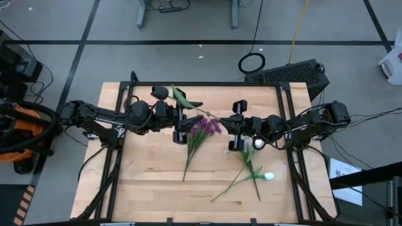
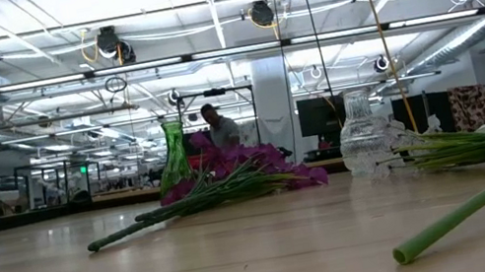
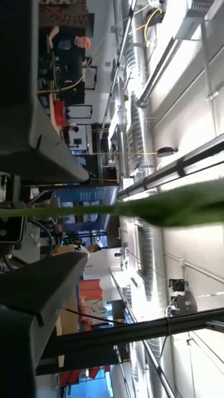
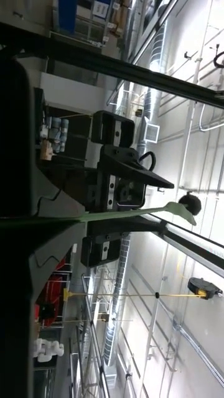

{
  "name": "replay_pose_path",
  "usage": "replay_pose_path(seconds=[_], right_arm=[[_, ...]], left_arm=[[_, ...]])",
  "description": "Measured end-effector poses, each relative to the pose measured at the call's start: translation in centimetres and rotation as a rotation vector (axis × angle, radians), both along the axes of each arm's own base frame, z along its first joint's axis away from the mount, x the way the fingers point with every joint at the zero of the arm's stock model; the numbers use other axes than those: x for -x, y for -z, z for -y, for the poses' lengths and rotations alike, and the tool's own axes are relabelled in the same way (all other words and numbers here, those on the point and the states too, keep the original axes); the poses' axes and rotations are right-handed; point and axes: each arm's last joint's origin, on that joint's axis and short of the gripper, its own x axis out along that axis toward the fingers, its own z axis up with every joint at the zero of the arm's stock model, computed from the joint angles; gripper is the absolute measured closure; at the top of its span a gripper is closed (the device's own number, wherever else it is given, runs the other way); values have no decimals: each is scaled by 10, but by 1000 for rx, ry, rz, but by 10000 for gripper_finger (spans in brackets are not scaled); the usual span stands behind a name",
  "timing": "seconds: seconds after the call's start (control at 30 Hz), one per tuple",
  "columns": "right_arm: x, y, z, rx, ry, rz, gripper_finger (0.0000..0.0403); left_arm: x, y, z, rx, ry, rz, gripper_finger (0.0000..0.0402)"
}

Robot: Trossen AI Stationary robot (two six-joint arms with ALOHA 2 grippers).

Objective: Sort flowers into vase by color
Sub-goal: Put the black flower into the green vase

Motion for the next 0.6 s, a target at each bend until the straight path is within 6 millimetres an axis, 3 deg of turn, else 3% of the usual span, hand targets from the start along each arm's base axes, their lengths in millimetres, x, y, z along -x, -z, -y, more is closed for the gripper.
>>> replay_pose_path(seconds=[0.6], right_arm=[[0,0,1,-18,49,-4,403]], left_arm=[[0,0,1,-11,19,0,324]])
